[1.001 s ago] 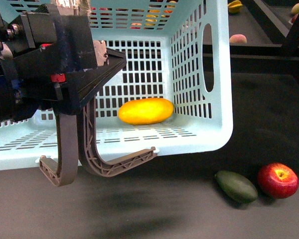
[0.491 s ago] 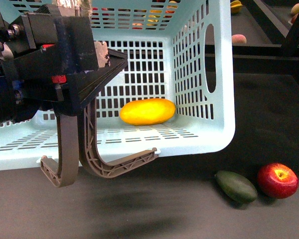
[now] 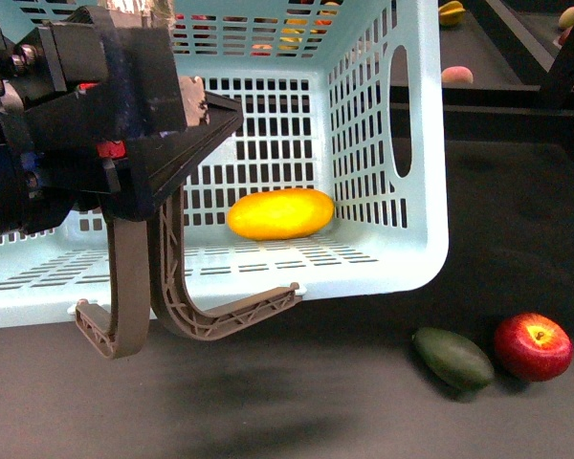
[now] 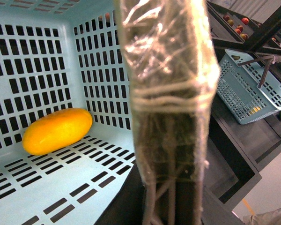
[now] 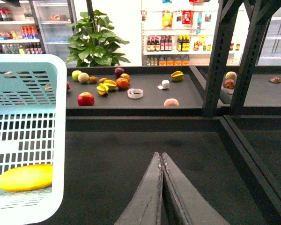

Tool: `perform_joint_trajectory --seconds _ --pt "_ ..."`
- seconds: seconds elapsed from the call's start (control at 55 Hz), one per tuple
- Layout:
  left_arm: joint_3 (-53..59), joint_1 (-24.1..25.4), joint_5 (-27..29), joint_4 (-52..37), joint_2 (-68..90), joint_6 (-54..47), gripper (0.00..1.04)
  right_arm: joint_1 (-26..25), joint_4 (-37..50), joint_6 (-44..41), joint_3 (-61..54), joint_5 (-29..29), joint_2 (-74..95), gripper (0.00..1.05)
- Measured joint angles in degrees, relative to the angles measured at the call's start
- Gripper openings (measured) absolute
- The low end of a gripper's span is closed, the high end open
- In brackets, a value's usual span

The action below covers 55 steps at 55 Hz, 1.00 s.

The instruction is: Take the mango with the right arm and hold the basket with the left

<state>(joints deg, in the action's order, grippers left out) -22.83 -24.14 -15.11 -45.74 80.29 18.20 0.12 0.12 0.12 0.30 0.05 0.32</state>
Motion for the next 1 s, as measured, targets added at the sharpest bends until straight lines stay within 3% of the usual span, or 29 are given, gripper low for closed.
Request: perform_joint_trajectory --seconds 0.455,0.801,1.001 --pt "0.0 0.0 0.0 0.0 0.0 0.0 0.09 0.0 0.0 -0.1 0.0 0.0 0.0 0.05" --pt "0.0 0.0 0.1 0.0 0.0 0.0 0.09 0.0 0.0 -0.1 0.0 0.0 0.0 0.59" --pt "-4.1 1.2 7.3 -4.3 6.0 1.7 0.09 0.0 0.0 -0.1 0.0 0.0 0.0 0.91"
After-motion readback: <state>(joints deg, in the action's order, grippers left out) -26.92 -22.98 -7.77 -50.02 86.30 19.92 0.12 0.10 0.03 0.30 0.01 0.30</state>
